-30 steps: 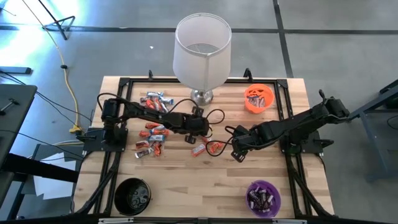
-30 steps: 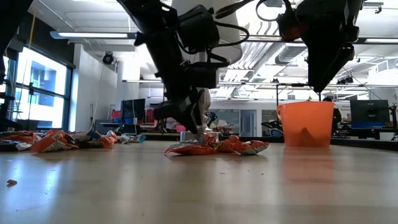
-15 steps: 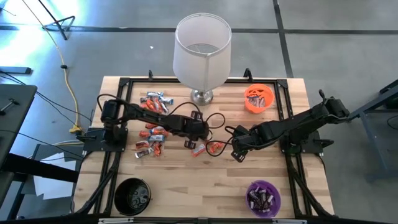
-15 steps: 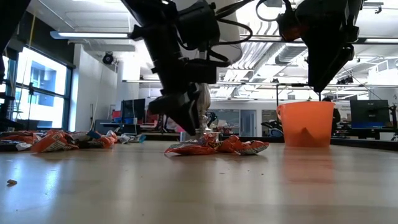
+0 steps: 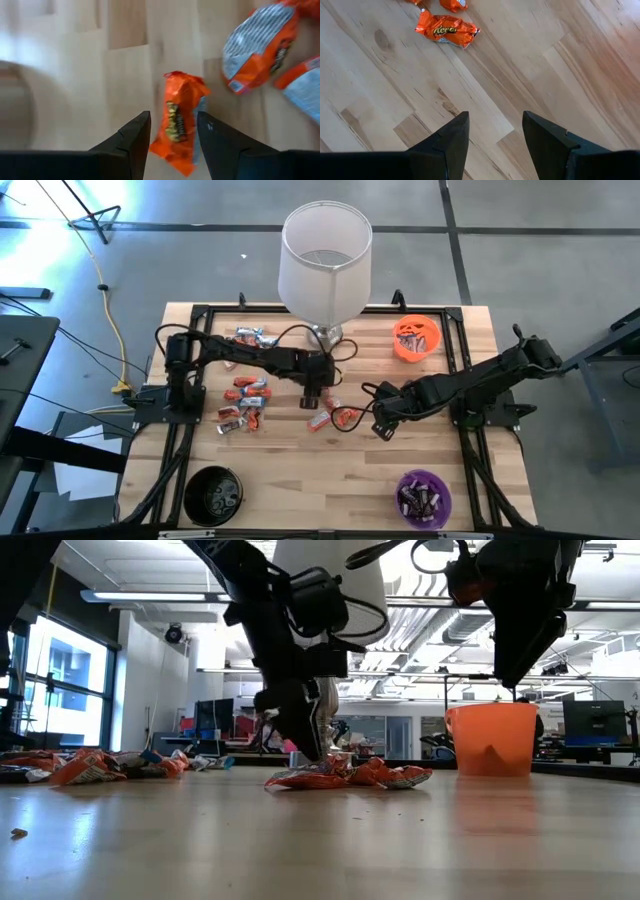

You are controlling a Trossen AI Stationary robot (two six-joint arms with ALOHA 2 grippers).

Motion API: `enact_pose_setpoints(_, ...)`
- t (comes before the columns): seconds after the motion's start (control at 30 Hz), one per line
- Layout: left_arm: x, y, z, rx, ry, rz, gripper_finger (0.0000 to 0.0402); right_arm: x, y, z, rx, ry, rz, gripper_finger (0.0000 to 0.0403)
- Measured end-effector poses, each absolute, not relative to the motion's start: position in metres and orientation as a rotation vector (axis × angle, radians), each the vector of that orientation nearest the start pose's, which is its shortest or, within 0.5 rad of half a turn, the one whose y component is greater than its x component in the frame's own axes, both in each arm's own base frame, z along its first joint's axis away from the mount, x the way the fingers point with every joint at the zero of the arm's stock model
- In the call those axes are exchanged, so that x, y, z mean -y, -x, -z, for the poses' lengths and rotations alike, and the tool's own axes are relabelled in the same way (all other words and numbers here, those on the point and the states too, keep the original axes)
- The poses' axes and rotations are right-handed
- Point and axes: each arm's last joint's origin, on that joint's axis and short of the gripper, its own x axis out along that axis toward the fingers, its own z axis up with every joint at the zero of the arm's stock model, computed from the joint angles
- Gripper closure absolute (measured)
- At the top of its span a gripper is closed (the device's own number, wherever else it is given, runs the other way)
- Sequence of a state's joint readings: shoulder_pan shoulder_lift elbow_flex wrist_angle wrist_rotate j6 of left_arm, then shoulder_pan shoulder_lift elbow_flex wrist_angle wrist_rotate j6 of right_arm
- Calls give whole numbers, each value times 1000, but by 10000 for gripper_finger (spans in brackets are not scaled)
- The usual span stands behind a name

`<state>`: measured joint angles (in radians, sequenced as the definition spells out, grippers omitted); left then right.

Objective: Sort candy
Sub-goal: Put the orange chocolate bar into the black bucket

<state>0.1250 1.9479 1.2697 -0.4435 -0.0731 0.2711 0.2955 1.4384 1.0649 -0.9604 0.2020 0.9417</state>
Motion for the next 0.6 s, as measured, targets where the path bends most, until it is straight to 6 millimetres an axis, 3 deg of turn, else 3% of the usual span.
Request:
enact_pose_setpoints(0.13,-54,-385,-149,-1137,-122,27,249,-69,-248,-238,-1194,-476,521,222)
enact_pose_setpoints(0.43,-63,-395,-112,-1178,-170,-14,249,-69,-248,-238,-1192,-471,522,222)
enact_pose_setpoints(0.6,-72,-396,-106,-1164,-126,-8,269,-69,-248,-238,-1191,-473,524,222)
